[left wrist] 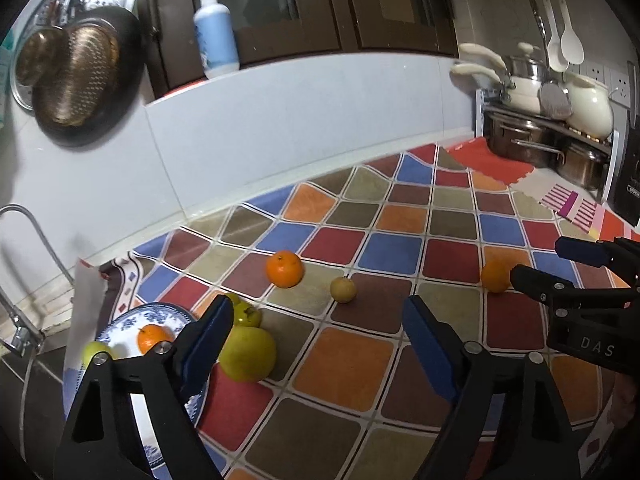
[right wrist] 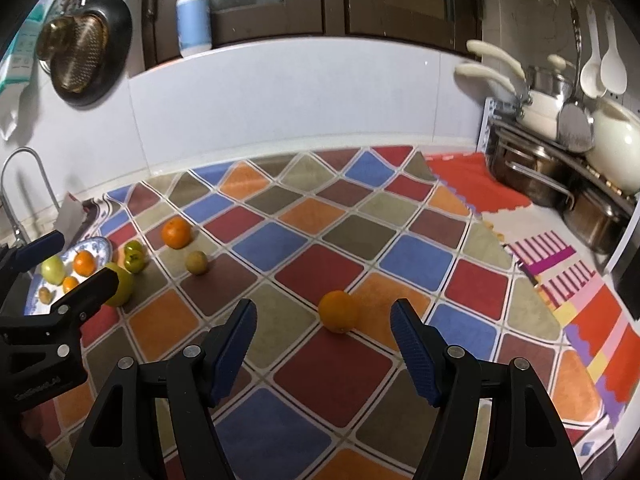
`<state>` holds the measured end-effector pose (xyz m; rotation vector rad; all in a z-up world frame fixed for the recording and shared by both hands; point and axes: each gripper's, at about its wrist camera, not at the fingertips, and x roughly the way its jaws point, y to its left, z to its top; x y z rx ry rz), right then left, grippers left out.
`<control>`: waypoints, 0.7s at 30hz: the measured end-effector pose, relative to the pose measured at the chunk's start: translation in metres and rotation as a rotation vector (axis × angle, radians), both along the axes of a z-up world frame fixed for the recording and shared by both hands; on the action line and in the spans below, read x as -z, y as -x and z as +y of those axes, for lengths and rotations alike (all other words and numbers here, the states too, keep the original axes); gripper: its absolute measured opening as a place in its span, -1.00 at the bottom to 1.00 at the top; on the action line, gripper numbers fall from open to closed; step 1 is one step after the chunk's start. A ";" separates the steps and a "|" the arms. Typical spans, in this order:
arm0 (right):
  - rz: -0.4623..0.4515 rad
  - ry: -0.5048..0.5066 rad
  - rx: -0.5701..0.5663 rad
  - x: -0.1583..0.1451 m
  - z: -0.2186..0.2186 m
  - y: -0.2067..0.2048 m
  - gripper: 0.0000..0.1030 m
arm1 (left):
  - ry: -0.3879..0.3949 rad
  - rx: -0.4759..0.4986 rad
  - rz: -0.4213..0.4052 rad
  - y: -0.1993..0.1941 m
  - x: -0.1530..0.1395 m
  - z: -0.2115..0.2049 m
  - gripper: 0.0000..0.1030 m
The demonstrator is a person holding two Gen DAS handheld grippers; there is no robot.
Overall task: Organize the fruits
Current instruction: 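Grasp the small yellow-green fruit with the left tool while the right tool grasps an orange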
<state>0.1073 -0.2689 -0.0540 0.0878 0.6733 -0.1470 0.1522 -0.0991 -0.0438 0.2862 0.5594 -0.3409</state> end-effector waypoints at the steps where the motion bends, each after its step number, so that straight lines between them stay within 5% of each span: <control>1: 0.010 -0.004 0.002 0.003 -0.001 -0.003 0.35 | -0.002 0.003 0.005 -0.003 0.002 -0.001 0.63; 13: 0.114 -0.074 0.019 0.036 -0.017 -0.038 0.32 | -0.025 0.052 0.089 -0.045 0.030 -0.023 0.33; 21: 0.154 -0.112 0.015 0.045 -0.021 -0.051 0.05 | -0.078 0.040 0.146 -0.072 0.047 -0.036 0.00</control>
